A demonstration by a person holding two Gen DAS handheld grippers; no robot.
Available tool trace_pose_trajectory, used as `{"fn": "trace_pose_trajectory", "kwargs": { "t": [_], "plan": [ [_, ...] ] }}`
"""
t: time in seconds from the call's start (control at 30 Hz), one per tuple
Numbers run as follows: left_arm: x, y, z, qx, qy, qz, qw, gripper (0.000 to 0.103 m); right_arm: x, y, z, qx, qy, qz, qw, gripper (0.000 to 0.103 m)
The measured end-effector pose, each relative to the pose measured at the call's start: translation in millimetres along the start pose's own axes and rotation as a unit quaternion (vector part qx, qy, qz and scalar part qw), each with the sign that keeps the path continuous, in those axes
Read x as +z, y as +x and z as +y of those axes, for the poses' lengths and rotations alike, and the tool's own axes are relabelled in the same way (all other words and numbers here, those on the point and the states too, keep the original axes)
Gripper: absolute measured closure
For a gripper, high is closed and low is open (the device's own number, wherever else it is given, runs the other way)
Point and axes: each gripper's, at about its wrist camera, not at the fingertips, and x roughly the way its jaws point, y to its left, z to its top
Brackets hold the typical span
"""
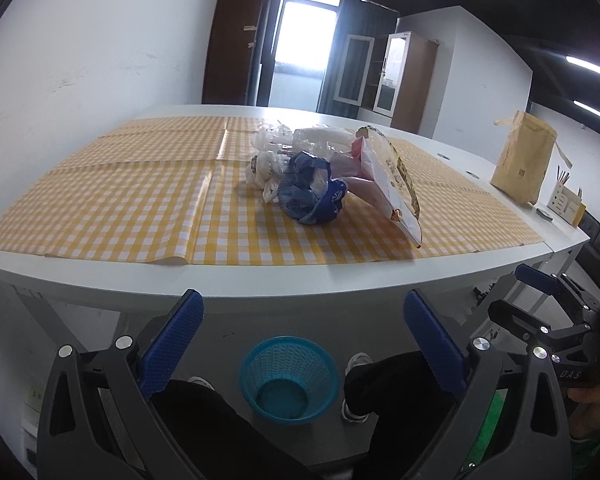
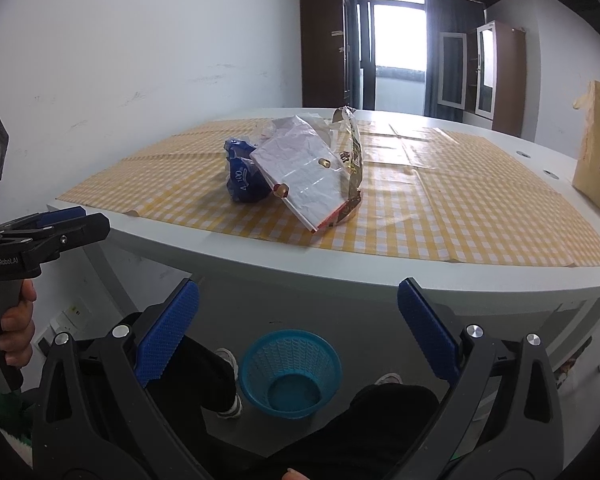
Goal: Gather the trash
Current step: 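Move both tools toward the trash pile on the table, then grasp the blue plastic bag with the left tool while the right tool grasps the white-pink paper bag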
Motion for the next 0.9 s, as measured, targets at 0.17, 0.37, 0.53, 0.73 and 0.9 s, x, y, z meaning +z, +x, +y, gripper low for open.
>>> {"fn": "trace_pose_trajectory", "kwargs": {
  "t": [0.17,0.37,0.53,0.73,0.9],
  "plan": [
    [0.5,1.5,1.2,-0.002,0.001,0.002,1.0,0.006,-1.2,1.9,1.3,0.001,-0.002,0.003,1.0,0.008],
    [-0.6,3.5,2.9,0.008,0.001,0.001,1.0,0.006,-3.0,3.8,1.8,-0.001,-0.003,0.004,1.0,0.008],
    [1.6,4.5,2.6,0.009,0.003,0.0,1.0,0.006,-3.8,8.3,3.4,-0.006,-0.008,0.003,1.0,0.008],
    [12.5,9.6,7.4,0.014,-0.003,0.001,0.9999,0.006,-1.6,19.0,5.7,-0.011,-0.018,0.003,1.0,0.008],
    [28.0,13.4,9.9,0.02,-0.002,-0.008,0.9998,0.006,8.6,32.6,11.9,-0.023,-0.041,0.001,0.999,0.008]
  ]
}}
